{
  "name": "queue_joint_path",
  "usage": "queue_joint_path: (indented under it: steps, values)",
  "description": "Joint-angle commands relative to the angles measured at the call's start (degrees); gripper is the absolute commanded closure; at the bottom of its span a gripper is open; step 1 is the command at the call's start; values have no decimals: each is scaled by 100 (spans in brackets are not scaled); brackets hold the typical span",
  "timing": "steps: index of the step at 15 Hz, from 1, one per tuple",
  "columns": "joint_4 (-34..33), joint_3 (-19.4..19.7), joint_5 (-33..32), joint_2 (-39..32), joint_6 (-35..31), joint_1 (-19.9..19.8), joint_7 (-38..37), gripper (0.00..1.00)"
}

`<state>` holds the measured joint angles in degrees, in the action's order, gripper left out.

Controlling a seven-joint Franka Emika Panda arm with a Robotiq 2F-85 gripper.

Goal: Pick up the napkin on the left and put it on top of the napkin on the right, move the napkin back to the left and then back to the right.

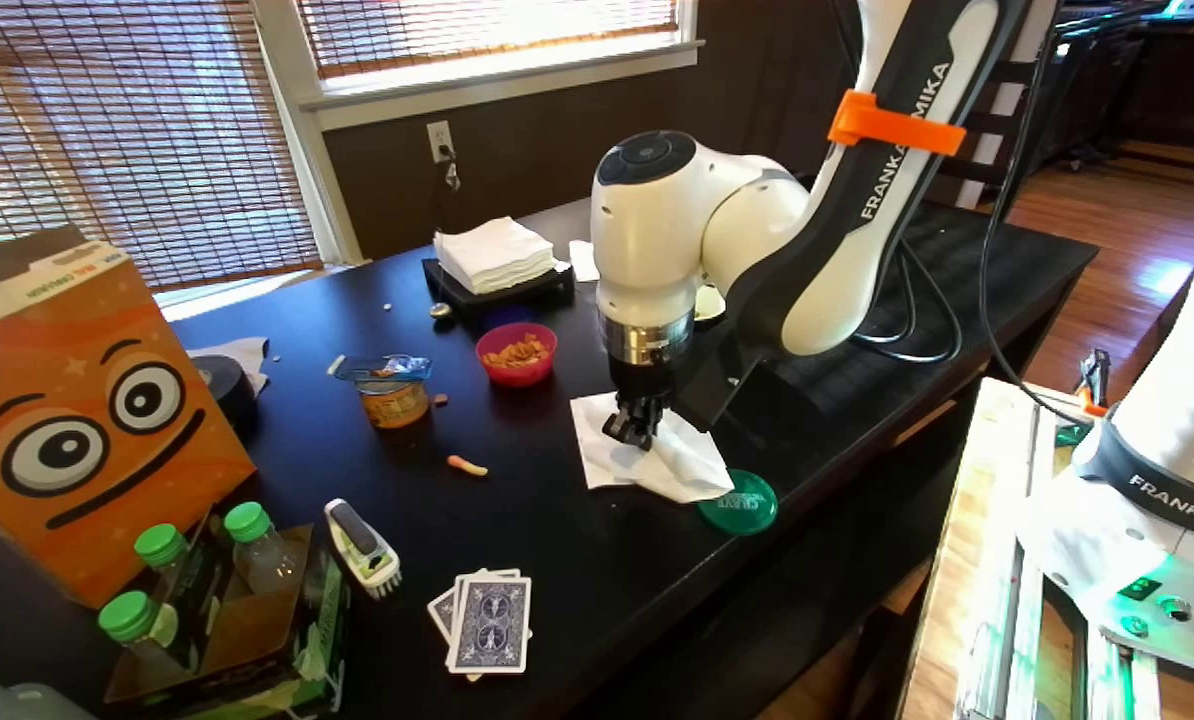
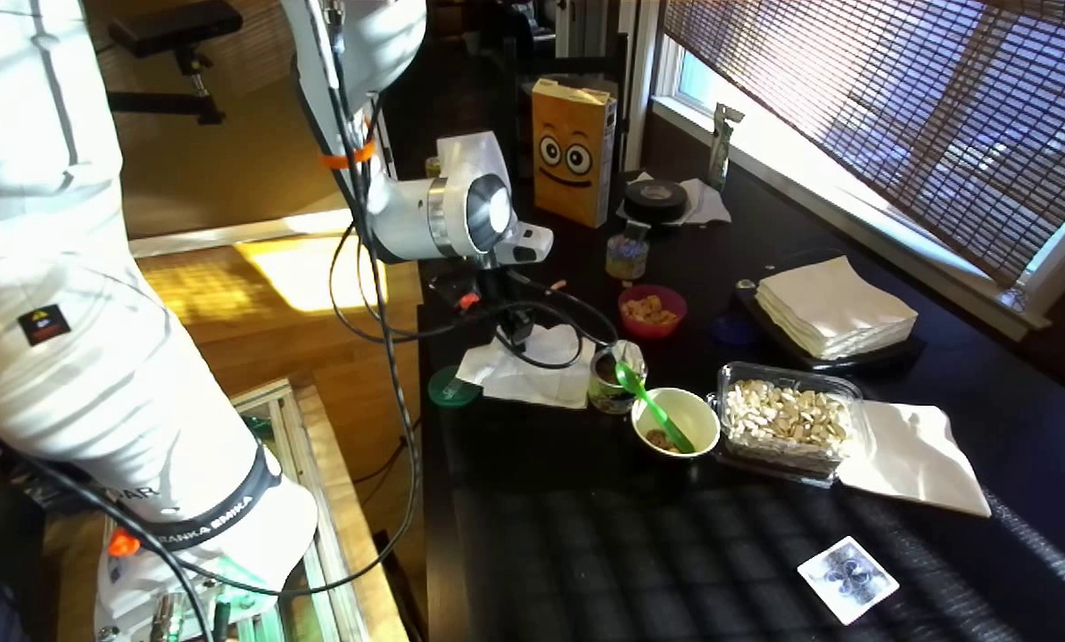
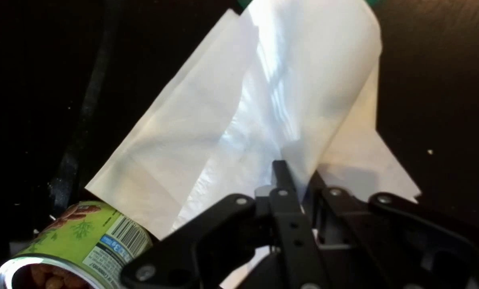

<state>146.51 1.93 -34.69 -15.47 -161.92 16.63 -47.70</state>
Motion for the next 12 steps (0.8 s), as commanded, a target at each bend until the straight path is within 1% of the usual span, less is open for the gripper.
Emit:
queue_joint_path:
  steps: [1,6,12]
  values:
    - [80,164,-288,373,200,138,-214,100]
    - [74,331,-456,609,421,104,-265,100]
    - [6,585,-746,549,530,116,-440,100]
